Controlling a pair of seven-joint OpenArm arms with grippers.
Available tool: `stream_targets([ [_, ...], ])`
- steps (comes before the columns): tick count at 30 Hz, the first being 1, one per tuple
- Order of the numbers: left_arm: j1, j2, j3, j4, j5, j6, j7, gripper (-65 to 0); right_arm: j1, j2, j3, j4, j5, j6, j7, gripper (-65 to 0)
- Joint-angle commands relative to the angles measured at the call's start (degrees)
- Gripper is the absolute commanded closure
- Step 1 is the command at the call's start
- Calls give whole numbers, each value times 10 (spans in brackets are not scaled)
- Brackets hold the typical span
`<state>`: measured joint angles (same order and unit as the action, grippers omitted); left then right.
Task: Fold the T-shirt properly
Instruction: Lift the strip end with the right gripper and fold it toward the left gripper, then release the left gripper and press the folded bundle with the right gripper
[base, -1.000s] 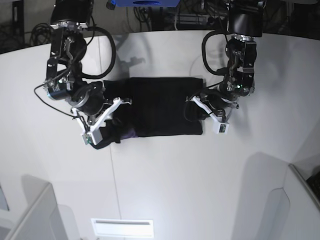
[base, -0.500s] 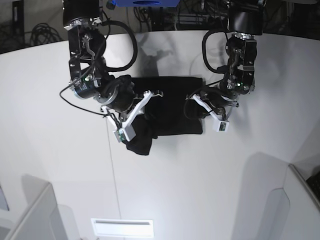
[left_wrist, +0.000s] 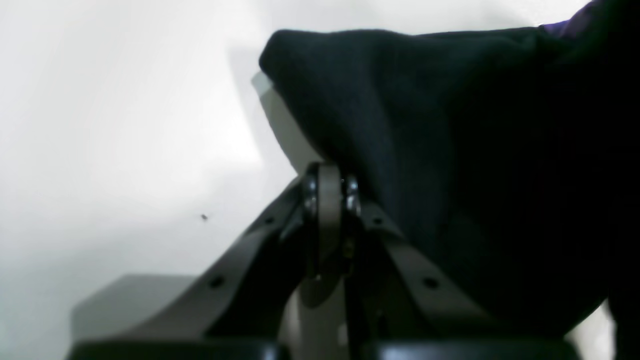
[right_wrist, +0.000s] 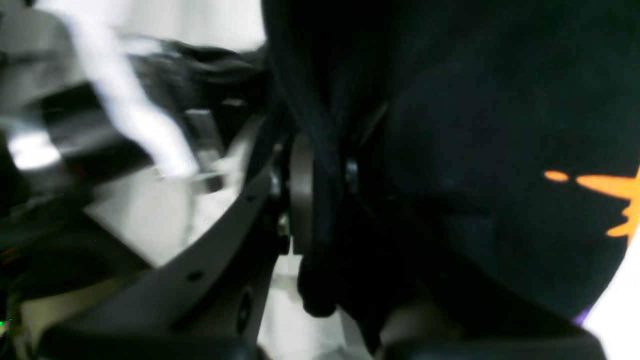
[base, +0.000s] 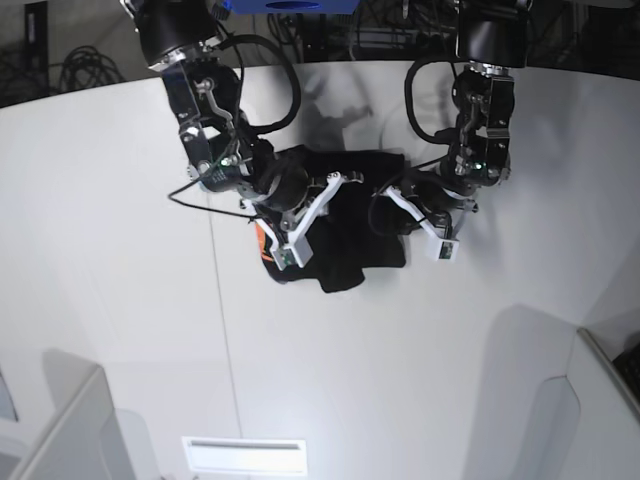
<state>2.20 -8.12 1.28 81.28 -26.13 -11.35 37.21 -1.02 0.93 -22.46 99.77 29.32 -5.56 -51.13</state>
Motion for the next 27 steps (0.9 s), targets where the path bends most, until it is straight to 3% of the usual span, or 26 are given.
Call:
stream_targets([
  [1, 10, -3, 1, -1, 14, 7, 33, 0, 11, -4, -7, 5, 11, 2, 21, 0],
  [9, 18, -11, 0, 0, 14, 7, 33, 0, 33, -19, -54, -17, 11, -28, 35, 0],
  [27, 94, -59, -7, 110, 12, 8, 34, 0, 46, -29, -55, -72, 9, -28, 34, 0],
])
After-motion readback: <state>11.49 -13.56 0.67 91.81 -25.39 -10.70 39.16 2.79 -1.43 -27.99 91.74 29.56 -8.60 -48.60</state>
